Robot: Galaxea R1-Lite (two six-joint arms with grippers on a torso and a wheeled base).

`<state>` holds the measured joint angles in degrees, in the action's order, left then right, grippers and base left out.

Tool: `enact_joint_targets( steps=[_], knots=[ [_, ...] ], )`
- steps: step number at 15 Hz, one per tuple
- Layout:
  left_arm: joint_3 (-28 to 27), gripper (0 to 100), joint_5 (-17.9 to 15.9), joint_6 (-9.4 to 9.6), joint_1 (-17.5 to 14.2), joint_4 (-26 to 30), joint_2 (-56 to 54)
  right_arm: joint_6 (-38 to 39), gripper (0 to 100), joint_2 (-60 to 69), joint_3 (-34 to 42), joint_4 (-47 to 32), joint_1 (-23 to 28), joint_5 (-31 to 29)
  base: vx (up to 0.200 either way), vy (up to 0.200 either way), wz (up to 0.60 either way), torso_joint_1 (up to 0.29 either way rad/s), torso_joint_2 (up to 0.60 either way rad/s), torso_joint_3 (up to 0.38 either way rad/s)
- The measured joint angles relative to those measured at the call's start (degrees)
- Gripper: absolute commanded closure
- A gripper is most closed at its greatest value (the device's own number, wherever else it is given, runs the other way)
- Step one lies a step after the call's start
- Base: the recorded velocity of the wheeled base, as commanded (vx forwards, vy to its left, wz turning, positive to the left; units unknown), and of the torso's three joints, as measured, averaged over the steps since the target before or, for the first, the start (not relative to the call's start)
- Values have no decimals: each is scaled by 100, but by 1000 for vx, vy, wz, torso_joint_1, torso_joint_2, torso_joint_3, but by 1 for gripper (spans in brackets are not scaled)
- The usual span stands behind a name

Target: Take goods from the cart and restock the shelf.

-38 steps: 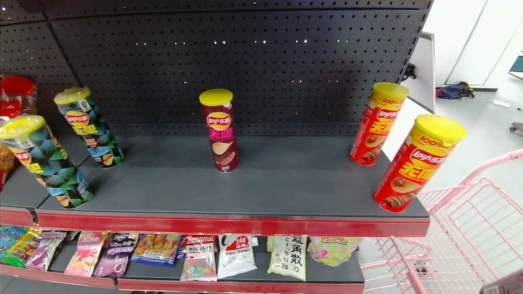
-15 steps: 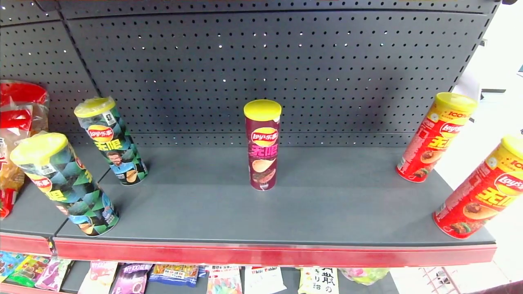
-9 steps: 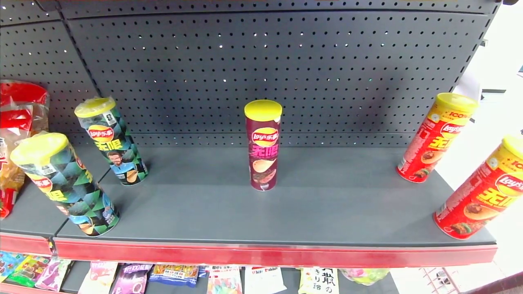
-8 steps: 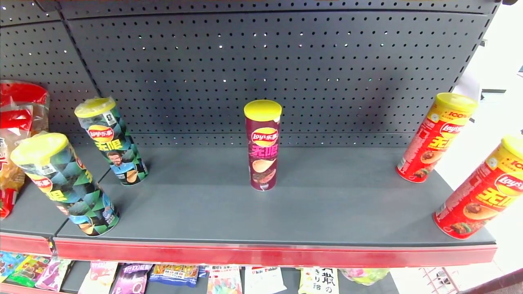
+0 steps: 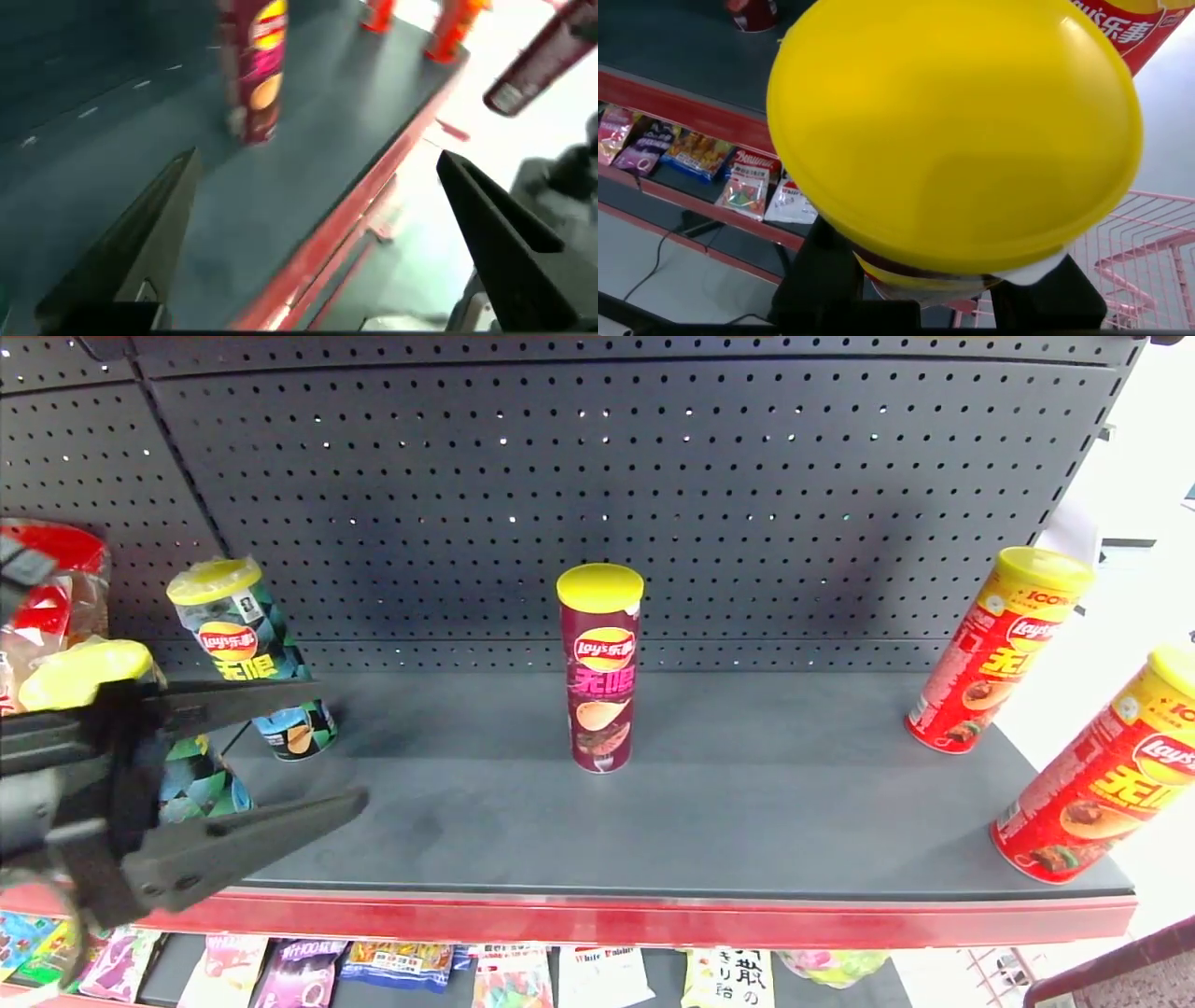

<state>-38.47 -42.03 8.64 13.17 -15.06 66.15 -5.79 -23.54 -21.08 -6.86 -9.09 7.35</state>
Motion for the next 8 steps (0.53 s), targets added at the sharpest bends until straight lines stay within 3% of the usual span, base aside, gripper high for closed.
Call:
enact_joint_targets(
  steps=[2, 4, 8],
  knots=[
    [-640, 0, -492, 391, 227, -185, 1069, 60, 100, -21, -30, -2, 2, -2, 0, 0, 0, 0, 0, 0],
    [-1298, 0, -742, 818, 413, -301, 2015, 67, 100, -35, -88, 2, 6, -10, 0, 0, 0, 0, 0, 0],
    [-2363, 0, -887, 1065, 596, -412, 3324, 82, 100, -51, -157, -11, 11, -16, 0, 0, 0, 0, 0, 0]
  ],
)
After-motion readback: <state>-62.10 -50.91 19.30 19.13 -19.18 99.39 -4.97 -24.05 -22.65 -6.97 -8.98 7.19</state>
